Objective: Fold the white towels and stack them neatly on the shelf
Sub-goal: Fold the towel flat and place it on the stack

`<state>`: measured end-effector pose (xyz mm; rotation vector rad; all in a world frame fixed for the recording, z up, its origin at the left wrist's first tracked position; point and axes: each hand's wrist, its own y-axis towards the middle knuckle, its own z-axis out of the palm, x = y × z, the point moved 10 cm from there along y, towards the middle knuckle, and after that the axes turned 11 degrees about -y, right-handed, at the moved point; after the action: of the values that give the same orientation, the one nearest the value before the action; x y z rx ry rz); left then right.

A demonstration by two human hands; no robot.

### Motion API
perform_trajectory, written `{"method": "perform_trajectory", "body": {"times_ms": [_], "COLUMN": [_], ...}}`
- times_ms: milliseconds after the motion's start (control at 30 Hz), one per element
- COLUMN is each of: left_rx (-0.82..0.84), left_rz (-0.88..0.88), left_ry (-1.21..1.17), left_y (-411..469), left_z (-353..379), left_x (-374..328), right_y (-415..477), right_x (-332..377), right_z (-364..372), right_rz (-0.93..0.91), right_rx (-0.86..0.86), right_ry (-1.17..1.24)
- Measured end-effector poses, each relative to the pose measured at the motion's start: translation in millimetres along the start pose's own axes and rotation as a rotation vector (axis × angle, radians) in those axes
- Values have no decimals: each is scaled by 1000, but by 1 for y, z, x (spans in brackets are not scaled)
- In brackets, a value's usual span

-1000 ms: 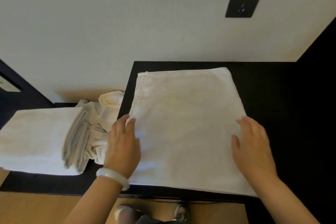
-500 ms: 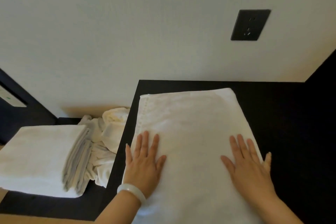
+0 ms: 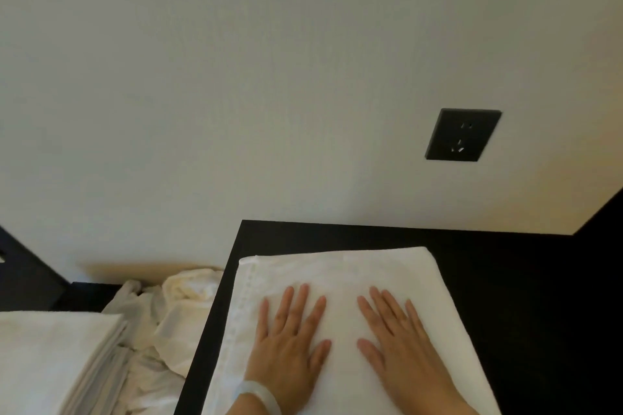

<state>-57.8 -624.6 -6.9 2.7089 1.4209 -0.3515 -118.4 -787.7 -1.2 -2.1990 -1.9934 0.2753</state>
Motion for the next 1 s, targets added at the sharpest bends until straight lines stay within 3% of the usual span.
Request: {"method": "perform_trajectory", "body": {"times_ms": [100,233,300,400,567,767,833,900,1000], "left_rx": [-69,-183,-201,-179,-195,-191,-174,-152,-120], "left_rz": [-33,4,52,100,75,98,74,53,47], "left_ry": [-30,-31,-43,-76,-130,-110,-103,-98,-76], "left_y": [2,21,38,60,68,62,64,66,67], "left_z": [0,-8,-13,-7,1,-8,-4,0,4], "left_x": [17,7,-15,-43,-45,-50,-47,-45,-46], "right_y": [0,19,41,69,74,75,81,77,69], "right_x": [-28,-125,-157,-168,-160,-147,-167,-191,-172], "right_z": [-12,-59,-54,-37,-35,-36,-37,-47,-62], "right_rz": [-19,328,452,444,427,425,504,610,525], "right_rx": [-82,-355,-250,68,329,263,72,-212,-364], "right_ry": [119,531,647,785,990,1419,1316,1045,751]}}
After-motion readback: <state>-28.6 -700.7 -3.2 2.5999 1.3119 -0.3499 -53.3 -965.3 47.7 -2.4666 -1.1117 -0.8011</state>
